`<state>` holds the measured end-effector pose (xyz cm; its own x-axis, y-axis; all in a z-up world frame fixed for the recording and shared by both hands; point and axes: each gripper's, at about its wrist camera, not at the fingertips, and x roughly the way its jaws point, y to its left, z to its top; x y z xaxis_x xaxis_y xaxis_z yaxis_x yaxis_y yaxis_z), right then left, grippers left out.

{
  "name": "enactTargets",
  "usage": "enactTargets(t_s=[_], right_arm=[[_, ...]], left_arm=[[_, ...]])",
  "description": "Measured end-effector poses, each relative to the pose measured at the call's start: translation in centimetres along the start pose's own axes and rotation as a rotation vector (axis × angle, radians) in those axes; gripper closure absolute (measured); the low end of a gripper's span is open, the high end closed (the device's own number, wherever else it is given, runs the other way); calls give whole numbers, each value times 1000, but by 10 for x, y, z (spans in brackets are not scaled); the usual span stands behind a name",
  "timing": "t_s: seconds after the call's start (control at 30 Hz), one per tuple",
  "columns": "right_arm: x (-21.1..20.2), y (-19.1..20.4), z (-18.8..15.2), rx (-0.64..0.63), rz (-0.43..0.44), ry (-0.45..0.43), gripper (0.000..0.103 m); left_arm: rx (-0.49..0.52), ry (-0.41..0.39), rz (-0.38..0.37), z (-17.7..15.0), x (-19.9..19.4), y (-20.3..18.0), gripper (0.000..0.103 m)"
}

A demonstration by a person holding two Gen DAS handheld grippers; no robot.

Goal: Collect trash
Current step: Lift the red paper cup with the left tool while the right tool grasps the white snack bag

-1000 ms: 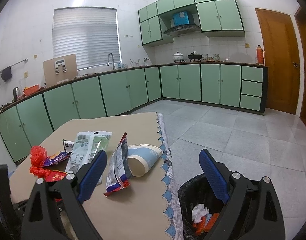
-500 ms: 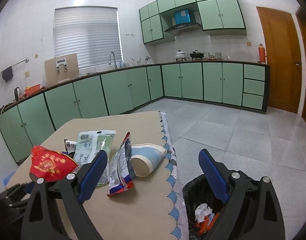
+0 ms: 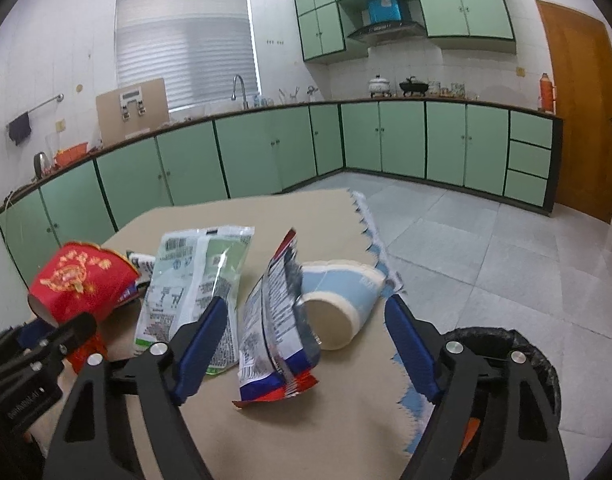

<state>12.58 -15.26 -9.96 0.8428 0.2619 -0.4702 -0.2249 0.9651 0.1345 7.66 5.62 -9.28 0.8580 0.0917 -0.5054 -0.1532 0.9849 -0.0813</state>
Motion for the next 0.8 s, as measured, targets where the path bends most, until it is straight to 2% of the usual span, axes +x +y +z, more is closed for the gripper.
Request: enactTargets(t_s=[0.13, 0.27, 0.33, 0.37, 0.43, 0.5, 0.6, 0.8], right_arm=[[10, -1, -4, 10, 2, 31, 29], [17, -1, -5, 13, 41, 73, 45], [20, 0, -6, 10, 77, 99, 64], [20, 1, -6, 7, 87, 105, 68], [18, 2, -7, -4, 107, 107, 90], [15, 5, -5, -17, 130, 103, 97], [7, 8, -1, -37, 161, 81, 102], [-13, 15, 14, -62, 191, 17, 102]], left_arm=[[5, 3, 6, 2, 5, 2, 50], [9, 5, 7, 2, 8, 3, 50], [10, 8, 8, 1, 9, 3, 50], [8, 11, 8, 1, 9, 3, 50], [7, 11, 9, 1, 9, 2, 50], [11, 6, 9, 3, 8, 1, 50], [15, -3, 6, 4, 6, 0, 50], [13, -21, 1, 7, 1, -3, 50]])
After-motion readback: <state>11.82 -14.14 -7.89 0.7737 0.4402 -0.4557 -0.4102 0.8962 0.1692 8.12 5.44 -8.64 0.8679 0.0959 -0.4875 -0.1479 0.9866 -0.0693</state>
